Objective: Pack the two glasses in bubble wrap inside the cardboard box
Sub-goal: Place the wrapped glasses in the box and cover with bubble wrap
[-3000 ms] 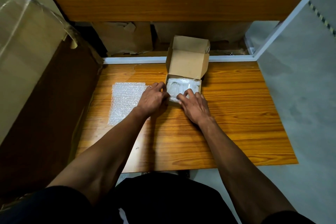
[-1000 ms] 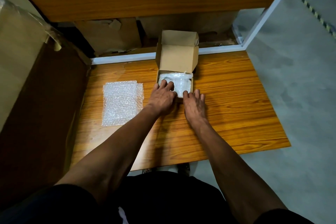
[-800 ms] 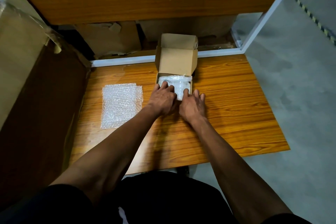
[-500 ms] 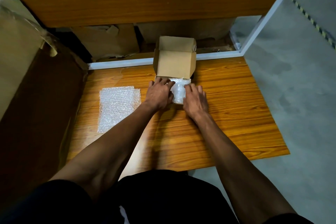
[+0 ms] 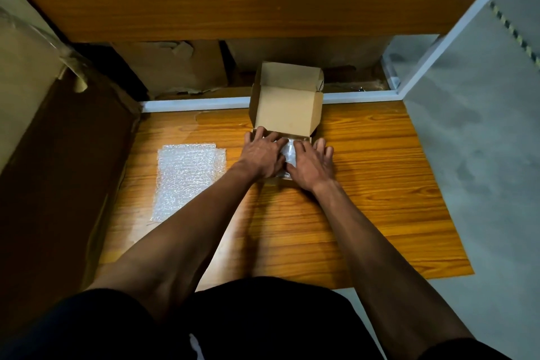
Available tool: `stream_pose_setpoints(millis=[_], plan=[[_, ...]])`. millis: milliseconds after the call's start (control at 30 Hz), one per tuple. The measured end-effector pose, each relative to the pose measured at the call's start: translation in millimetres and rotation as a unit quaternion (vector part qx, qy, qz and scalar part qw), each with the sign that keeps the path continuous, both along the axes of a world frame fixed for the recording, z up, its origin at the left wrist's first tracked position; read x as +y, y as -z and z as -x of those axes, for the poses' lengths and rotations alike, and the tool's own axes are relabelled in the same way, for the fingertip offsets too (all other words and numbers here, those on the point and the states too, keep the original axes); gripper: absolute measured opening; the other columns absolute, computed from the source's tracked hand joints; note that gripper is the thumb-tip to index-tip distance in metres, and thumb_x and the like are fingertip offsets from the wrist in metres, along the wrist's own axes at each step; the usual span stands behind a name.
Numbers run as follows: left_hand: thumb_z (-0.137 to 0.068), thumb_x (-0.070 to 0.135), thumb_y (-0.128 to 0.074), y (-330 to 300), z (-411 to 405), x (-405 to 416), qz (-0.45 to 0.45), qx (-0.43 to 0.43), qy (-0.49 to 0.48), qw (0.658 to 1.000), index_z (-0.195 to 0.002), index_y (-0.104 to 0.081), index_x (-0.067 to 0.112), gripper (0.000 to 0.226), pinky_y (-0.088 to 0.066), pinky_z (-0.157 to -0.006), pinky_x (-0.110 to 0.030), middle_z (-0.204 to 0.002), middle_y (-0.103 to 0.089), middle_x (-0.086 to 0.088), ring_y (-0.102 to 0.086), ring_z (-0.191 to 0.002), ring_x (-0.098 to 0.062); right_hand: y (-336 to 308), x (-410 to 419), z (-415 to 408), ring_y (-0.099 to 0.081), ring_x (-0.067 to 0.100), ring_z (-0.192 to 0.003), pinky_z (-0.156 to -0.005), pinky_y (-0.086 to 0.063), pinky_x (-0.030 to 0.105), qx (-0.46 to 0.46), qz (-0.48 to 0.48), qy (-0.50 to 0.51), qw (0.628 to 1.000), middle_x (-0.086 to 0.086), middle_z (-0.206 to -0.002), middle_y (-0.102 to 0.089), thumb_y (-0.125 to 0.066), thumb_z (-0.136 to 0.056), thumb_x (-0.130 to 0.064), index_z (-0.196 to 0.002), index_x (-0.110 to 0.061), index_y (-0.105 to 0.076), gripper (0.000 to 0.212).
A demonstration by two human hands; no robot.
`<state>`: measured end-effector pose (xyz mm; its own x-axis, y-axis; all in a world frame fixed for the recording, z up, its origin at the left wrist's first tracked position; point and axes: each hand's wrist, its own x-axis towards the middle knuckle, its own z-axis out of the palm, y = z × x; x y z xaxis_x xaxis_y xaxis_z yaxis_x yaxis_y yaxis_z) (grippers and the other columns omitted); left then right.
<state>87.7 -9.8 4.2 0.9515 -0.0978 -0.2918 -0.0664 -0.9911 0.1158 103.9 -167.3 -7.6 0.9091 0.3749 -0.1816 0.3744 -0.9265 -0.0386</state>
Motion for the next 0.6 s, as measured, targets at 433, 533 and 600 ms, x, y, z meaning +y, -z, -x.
stream_pose_setpoints(millis=[433, 533, 600], plan=[[-0.097, 0.077, -0.043, -2.8, -4.3, 17.9, 0.023, 0.086, 0.041, 0.995, -0.168, -0.016, 0.035, 0.087, -0.010, -0.120, -0.066, -0.175, -0.019, 0.001, -0.011, -0.156, -0.039, -16.8, -11.0, -4.5, -0.033, 0.029, -0.127, -0.094, -0.031, 0.044, 0.151, -0.076, 0.011, 0.986, 0.001, -0.155, -0.043, -0.068, -0.095, -0.049, -0.159, -0.030, -0.025, 0.079], [-0.093, 0.080, -0.051, -7.0, -0.6, 17.1, 0.017, 0.115, 0.044, 0.992, -0.169, -0.008, 0.032, 0.100, -0.003, -0.123, -0.068, -0.176, -0.015, 0.000, -0.005, -0.159, -0.038, -27.7, -16.9, -9.2, -0.031, 0.030, -0.128, -0.095, -0.031, 0.045, 0.180, -0.058, 0.015, 0.982, 0.007, -0.146, -0.048, -0.076, -0.089, -0.051, -0.152, -0.032, -0.033, 0.079], [-0.092, 0.077, -0.055, -9.5, -0.6, 14.1, 0.011, 0.123, 0.041, 0.992, -0.169, -0.006, 0.031, 0.103, -0.003, -0.123, -0.068, -0.176, -0.015, -0.001, -0.003, -0.159, -0.038, -31.5, -15.3, -9.4, -0.030, 0.033, -0.132, -0.099, -0.031, 0.047, 0.185, -0.041, 0.014, 0.982, 0.009, -0.147, -0.048, -0.077, -0.086, -0.054, -0.151, -0.032, -0.034, 0.082]])
